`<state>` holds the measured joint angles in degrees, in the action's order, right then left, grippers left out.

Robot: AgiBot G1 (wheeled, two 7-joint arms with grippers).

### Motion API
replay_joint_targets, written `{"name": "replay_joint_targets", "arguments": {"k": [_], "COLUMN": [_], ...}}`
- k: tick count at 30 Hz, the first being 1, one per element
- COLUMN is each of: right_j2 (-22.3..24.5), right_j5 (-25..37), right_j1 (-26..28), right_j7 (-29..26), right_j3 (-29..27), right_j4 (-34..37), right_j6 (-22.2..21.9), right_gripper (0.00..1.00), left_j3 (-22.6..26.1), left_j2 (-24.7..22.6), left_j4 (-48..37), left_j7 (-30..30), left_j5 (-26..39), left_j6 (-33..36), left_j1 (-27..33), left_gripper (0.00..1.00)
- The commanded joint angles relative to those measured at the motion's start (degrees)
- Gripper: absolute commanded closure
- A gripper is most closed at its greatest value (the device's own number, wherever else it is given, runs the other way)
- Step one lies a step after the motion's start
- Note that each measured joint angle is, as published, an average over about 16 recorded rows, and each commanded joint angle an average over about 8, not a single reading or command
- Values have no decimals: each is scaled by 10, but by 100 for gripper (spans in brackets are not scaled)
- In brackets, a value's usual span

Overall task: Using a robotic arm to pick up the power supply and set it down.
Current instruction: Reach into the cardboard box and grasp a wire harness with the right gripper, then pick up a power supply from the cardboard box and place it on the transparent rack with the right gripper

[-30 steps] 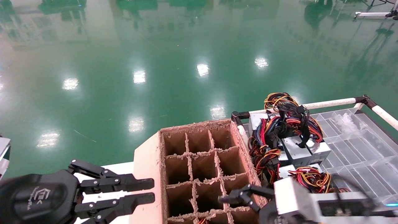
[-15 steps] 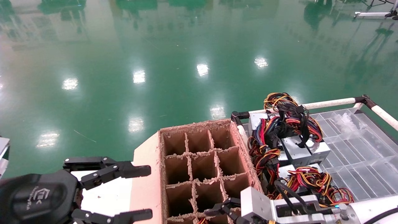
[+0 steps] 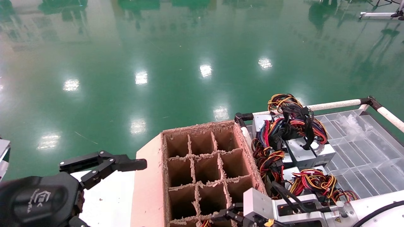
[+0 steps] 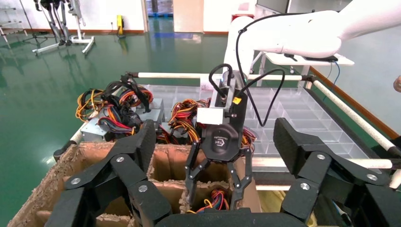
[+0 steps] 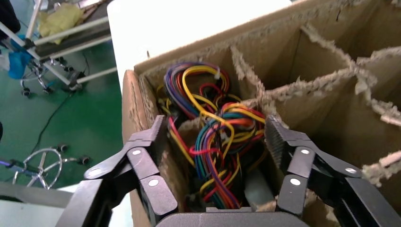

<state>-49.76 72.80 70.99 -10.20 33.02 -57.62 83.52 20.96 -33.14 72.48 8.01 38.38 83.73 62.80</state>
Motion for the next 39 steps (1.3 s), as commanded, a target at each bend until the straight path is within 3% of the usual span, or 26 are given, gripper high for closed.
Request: {"name": "replay_joint_targets", "arguments": {"k": [1, 29, 39], "right_j2": [-1, 35, 69], "right_j5": [5, -14, -89], "right_j1": [2, 8, 18], "right_j7": [0, -1, -19], "right_j3": [2, -11, -45], "right_j4": [2, 13, -14], "right_j6": [0, 24, 53], "right_gripper": [100, 100, 100], "left_j3": [0, 0, 0], "left_j2": [0, 0, 0], "left_j4": [0, 0, 0], "left_j7": [0, 0, 0], "left_j5": [0, 0, 0], "left_j6": [0, 0, 0], "left_j1": [0, 0, 0], "left_gripper": [0, 0, 0]}}
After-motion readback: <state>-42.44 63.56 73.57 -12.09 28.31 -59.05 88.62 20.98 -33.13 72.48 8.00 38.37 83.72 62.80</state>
